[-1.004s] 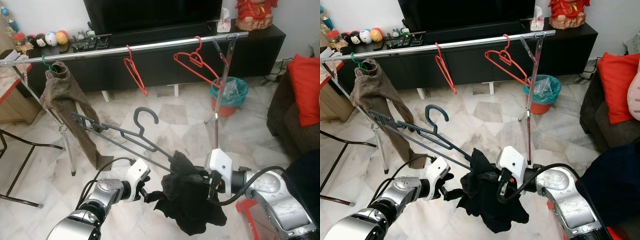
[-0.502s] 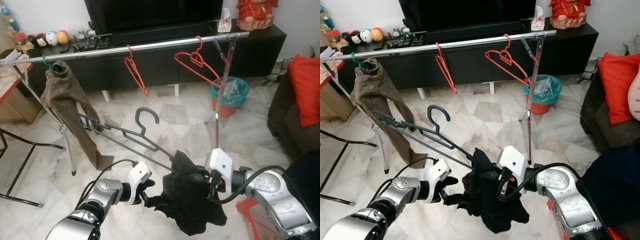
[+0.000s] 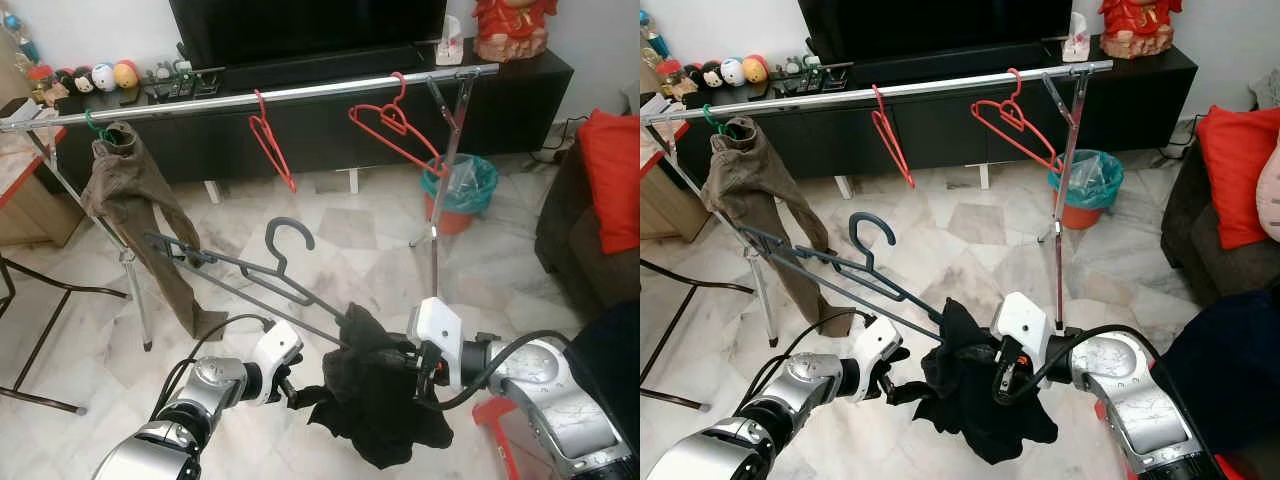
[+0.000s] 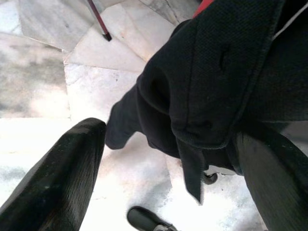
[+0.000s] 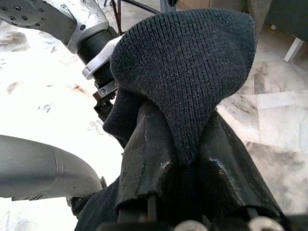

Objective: Hang hanger

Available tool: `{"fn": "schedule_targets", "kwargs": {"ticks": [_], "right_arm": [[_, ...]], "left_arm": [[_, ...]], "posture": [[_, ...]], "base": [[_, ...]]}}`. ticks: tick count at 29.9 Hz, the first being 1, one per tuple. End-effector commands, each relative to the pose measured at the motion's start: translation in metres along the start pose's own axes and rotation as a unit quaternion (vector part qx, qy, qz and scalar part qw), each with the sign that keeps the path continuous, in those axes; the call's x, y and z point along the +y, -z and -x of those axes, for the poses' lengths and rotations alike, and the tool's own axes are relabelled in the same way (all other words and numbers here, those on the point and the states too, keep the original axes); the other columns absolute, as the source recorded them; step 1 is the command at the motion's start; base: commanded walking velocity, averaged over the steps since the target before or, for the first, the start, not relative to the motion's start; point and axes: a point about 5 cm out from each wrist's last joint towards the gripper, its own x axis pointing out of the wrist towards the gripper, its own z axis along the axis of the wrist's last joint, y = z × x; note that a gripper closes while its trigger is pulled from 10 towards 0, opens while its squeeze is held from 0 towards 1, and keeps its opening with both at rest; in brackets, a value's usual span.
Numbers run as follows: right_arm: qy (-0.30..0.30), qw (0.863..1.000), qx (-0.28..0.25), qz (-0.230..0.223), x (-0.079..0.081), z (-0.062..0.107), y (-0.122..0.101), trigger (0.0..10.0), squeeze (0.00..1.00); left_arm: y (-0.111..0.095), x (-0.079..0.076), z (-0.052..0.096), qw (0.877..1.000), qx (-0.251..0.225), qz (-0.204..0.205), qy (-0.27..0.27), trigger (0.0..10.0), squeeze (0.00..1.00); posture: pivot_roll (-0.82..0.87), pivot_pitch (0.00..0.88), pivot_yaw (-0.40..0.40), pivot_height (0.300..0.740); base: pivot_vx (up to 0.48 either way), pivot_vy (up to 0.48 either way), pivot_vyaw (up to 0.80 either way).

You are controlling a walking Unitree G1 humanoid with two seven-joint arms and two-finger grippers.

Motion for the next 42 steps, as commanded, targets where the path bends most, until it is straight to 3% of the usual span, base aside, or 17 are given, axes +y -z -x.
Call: {"fn": "schedule_targets", "kwargs": {"ticks": [1, 5, 13, 19, 29, 30, 32, 42], "right_arm": [[-0.014, 0.999, -0.023, 0.023, 0.003, -0.004, -0.015, 0.0, 0.0], [-0.017, 0.999, -0.023, 0.025, 0.003, -0.004, -0.016, 0.0, 0.0], [-0.021, 0.999, -0.025, 0.028, 0.004, -0.005, -0.018, 0.0, 0.0], [-0.031, 0.999, -0.03, 0.034, 0.007, -0.009, -0.024, 0.0, 0.0], [-0.051, 0.997, -0.036, 0.036, 0.015, -0.015, -0.027, 0.0, 0.0], [-0.054, 0.997, -0.037, 0.037, 0.016, -0.015, -0.028, 0.0, 0.0], [-0.056, 0.997, -0.037, 0.038, 0.016, -0.015, -0.028, 0.0, 0.0], [-0.047, 0.998, -0.028, 0.036, 0.013, -0.012, -0.025, 0.0, 0.0]], "left_arm": [[0.006, 0.002, 0.004, 1.0, 0.012, -0.005, -0.005, 10.0, 0.0], [0.01, 0.001, 0.004, 0.999, 0.029, -0.032, -0.015, 10.0, 0.0], [0.012, -0.005, 0.001, 0.999, 0.032, -0.032, 0.006, 10.0, 0.0], [0.011, -0.004, 0.0, 0.998, 0.037, -0.051, -0.007, 10.0, 0.0], [0.01, -0.005, -0.002, 0.999, 0.027, -0.039, -0.014, 10.0, 0.0], [0.01, -0.004, -0.002, 0.999, 0.025, -0.035, -0.019, 9.7, 0.0], [0.01, -0.004, -0.002, 0.999, 0.024, -0.033, -0.021, 0.0, 0.0], [0.014, -0.003, 0.002, 0.998, 0.042, -0.037, -0.011, 0.0, 0.0]], "posture": [[-0.08, 0.04, 0.127, 0.74], [-0.08, 0.043, 0.127, 0.74], [-0.08, 0.046, 0.126, 0.74], [-0.08, 0.047, 0.128, 0.74], [-0.08, 0.05, 0.128, 0.74], [-0.08, 0.049, 0.129, 0.74], [-0.08, 0.049, 0.129, 0.74], [-0.08, 0.051, 0.131, 0.74]], "base": [[0.0, 0.0, 0.0], [0.0, 0.0, 0.0], [0.0, 0.0, 0.0], [0.0, 0.0, 0.0], [0.0, 0.0, 0.0], [0.0, 0.0, 0.0], [0.0, 0.0, 0.0], [0.0, 0.0, 0.0]]}}
